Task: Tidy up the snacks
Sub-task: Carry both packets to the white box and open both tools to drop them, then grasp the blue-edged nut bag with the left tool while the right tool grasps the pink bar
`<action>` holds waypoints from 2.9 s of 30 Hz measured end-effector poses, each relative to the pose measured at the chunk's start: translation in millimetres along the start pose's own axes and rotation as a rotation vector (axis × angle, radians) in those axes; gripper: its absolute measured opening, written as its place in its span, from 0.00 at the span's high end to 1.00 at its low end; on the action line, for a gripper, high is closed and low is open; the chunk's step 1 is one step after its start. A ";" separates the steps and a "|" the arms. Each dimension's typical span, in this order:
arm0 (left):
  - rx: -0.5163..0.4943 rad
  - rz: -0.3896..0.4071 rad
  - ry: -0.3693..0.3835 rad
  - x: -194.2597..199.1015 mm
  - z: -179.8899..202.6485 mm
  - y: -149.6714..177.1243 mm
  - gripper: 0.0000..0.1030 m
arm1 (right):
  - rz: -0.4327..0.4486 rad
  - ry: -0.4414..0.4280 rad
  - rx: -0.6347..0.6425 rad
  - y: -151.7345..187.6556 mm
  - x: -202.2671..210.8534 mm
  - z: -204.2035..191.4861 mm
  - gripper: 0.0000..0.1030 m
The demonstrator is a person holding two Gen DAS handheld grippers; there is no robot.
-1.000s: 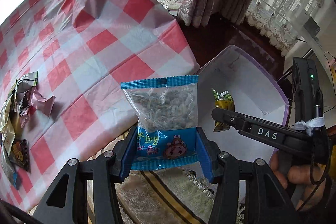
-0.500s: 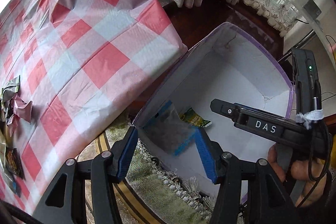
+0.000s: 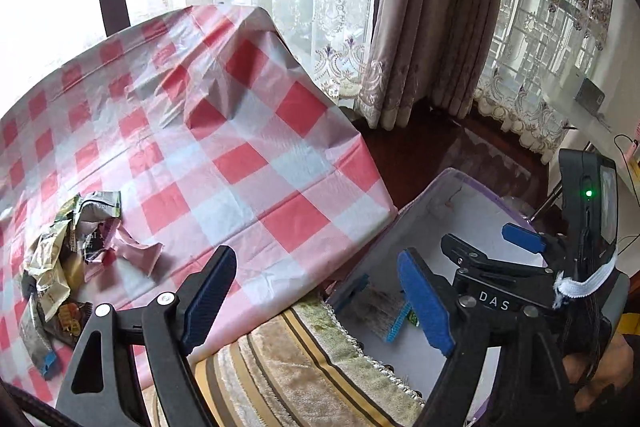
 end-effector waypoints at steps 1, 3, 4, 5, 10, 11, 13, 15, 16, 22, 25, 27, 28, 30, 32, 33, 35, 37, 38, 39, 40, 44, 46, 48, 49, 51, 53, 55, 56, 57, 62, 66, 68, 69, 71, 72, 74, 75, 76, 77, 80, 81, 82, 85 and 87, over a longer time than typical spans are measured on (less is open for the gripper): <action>0.006 0.023 -0.003 6.0 -8.1 -2.3 0.19 | 0.028 -0.015 0.015 -6.7 5.8 -6.2 0.13; 0.030 0.066 -0.037 16.2 -26.7 -9.0 0.19 | 0.060 -0.053 0.030 -17.7 12.7 -18.7 0.13; 0.044 0.080 -0.062 21.1 -38.3 -10.1 0.19 | 0.065 -0.074 0.034 -21.7 15.4 -24.7 0.13; 0.055 0.084 -0.080 25.4 -49.5 -10.1 0.19 | 0.069 -0.098 0.030 -26.7 14.0 -33.5 0.13; 0.129 0.116 -0.185 42.7 -106.4 -5.2 0.19 | 0.097 -0.229 0.073 -43.1 23.3 -85.1 0.13; 0.149 0.109 -0.206 46.1 -118.8 -3.1 0.19 | 0.098 -0.243 0.095 -44.8 24.2 -97.0 0.13; 0.199 0.104 -0.220 51.1 -140.4 -0.4 0.19 | 0.095 -0.263 0.139 -47.0 27.4 -119.5 0.13; 0.257 0.102 -0.217 57.7 -161.4 3.9 0.19 | 0.101 -0.301 0.187 -47.9 30.3 -143.7 0.13; 0.280 0.101 -0.217 59.9 -170.6 5.1 0.19 | 0.103 -0.310 0.212 -48.7 31.0 -154.4 0.13; 0.451 0.104 -0.230 74.2 -231.8 18.5 0.20 | 0.085 -0.321 0.344 -52.1 22.9 -205.7 0.13; 0.545 0.093 -0.266 77.7 -269.1 28.2 0.20 | 0.063 -0.338 0.395 -52.6 15.0 -226.1 0.13; 0.603 0.076 -0.288 78.1 -293.7 36.4 0.20 | 0.048 -0.341 0.419 -53.7 8.9 -238.7 0.13; 0.630 0.067 -0.298 77.8 -304.9 40.8 0.20 | 0.041 -0.341 0.437 -53.6 6.5 -245.1 0.13; 0.682 0.052 -0.310 77.2 -325.5 48.7 0.20 | 0.030 -0.343 0.467 -54.5 0.6 -256.4 0.13; 0.725 0.038 -0.319 75.9 -343.1 54.6 0.20 | 0.022 -0.339 0.484 -56.7 -5.3 -264.7 0.13; 0.742 0.033 -0.327 75.2 -350.6 56.7 0.20 | 0.017 -0.338 0.491 -58.2 -8.8 -268.8 0.13; 0.771 0.018 -0.335 71.1 -362.9 59.8 0.20 | 0.009 -0.335 0.504 -61.6 -16.2 -276.0 0.13; 0.787 -0.003 -0.340 65.0 -370.9 62.9 0.20 | 0.004 -0.327 0.518 -65.4 -23.2 -282.6 0.13; 0.791 -0.012 -0.344 61.7 -373.9 64.0 0.20 | 0.003 -0.323 0.528 -67.6 -26.7 -286.2 0.13; 0.795 -0.021 -0.347 58.3 -377.0 64.4 0.20 | 0.002 -0.315 0.537 -69.5 -30.0 -289.3 0.13; 0.799 -0.029 -0.346 55.1 -378.8 64.6 0.20 | 0.002 -0.310 0.546 -71.3 -33.1 -292.2 0.13; 0.791 -0.052 -0.345 42.4 -381.6 62.9 0.20 | -0.012 -0.310 0.574 -76.4 -47.1 -304.2 0.14; 0.794 -0.062 -0.352 36.7 -384.6 62.9 0.20 | -0.020 -0.309 0.589 -77.9 -53.4 -309.4 0.16; 0.801 -0.073 -0.351 31.8 -386.8 64.0 0.20 | -0.027 -0.309 0.603 -78.8 -59.5 -314.4 0.17; 0.803 -0.080 -0.354 29.7 -387.7 65.0 0.20 | -0.031 -0.309 0.609 -78.9 -62.4 -316.7 0.19; 0.804 -0.095 -0.355 24.9 -389.3 67.1 0.20 | -0.041 -0.314 0.620 -78.7 -68.6 -321.5 0.22; 0.799 -0.096 -0.361 22.4 -390.3 67.2 0.20 | -0.056 -0.323 0.622 -77.7 -74.3 -324.6 0.25; 0.790 -0.098 -0.367 21.4 -390.3 66.6 0.20 | -0.072 -0.333 0.622 -75.9 -79.6 -327.1 0.34; 0.787 -0.098 -0.369 21.2 -390.1 66.4 0.20 | -0.082 -0.343 0.622 -74.8 -81.9 -328.4 0.35; 0.783 -0.098 -0.373 20.8 -390.0 66.0 0.21 | -0.091 -0.352 0.619 -73.8 -84.2 -329.3 0.39; 0.769 -0.092 -0.391 20.2 -389.4 64.0 0.32 | -0.103 -0.370 0.608 -72.7 -87.5 -330.1 0.61; 0.765 -0.084 -0.393 21.8 -388.6 63.9 0.37 | -0.098 -0.393 0.590 -73.0 -85.0 -329.0 0.77; 0.763 -0.076 -0.394 23.7 -387.8 63.8 0.40 | -0.088 -0.397 0.580 -73.4 -81.5 -327.2 0.78; 0.762 -0.073 -0.394 24.7 -387.2 63.9 0.41 | -0.082 -0.396 0.574 -74.1 -79.1 -326.2 0.78; 0.765 -0.070 -0.391 26.6 -386.8 65.0 0.42 | -0.070 -0.402 0.562 -75.0 -73.0 -323.9 0.78; 0.770 -0.068 -0.389 27.9 -386.7 65.5 0.42 | -0.067 -0.405 0.557 -75.2 -70.3 -322.7 0.78; 0.784 -0.059 -0.391 32.8 -387.3 67.2 0.42 | -0.057 -0.411 0.544 -74.7 -62.5 -319.2 0.78; 0.790 -0.051 -0.390 36.5 -387.7 67.6 0.42 | -0.053 -0.414 0.537 -74.4 -58.7 -317.1 0.78; 0.793 -0.044 -0.390 39.2 -387.7 67.4 0.42 | -0.051 -0.418 0.528 -73.8 -55.6 -314.9 0.78; 0.795 -0.038 -0.390 42.0 -387.2 67.4 0.43 | -0.048 -0.422 0.518 -73.2 -52.4 -312.3 0.78; 0.787 -0.006 -0.391 52.7 -381.9 63.3 0.43 | -0.038 -0.429 0.490 -70.5 -41.9 -302.4 0.78; 0.780 0.002 -0.391 55.9 -379.2 61.2 0.43 | -0.036 -0.432 0.480 -69.9 -39.0 -299.3 0.78; 0.772 0.010 -0.388 59.1 -375.9 59.5 0.43 | -0.033 -0.433 0.468 -68.8 -35.4 -295.2 0.78; 0.744 0.034 -0.375 67.7 -362.6 52.5 0.43 | -0.019 -0.428 0.441 -65.0 -24.2 -281.5 0.78; 0.721 0.040 -0.356 70.1 -350.9 47.6 0.43 | -0.011 -0.429 0.421 -61.2 -16.9 -271.8 0.78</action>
Point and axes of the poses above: each gripper's, at about its wrist camera, not at the fingertips, and x roughly against the way its jaws point, z to its right, y to its underside, the point moved 9 cm from there along -x, roughly the way its jaws point, and after that the axes turned 15 degrees about x, right-handed, at the moved point
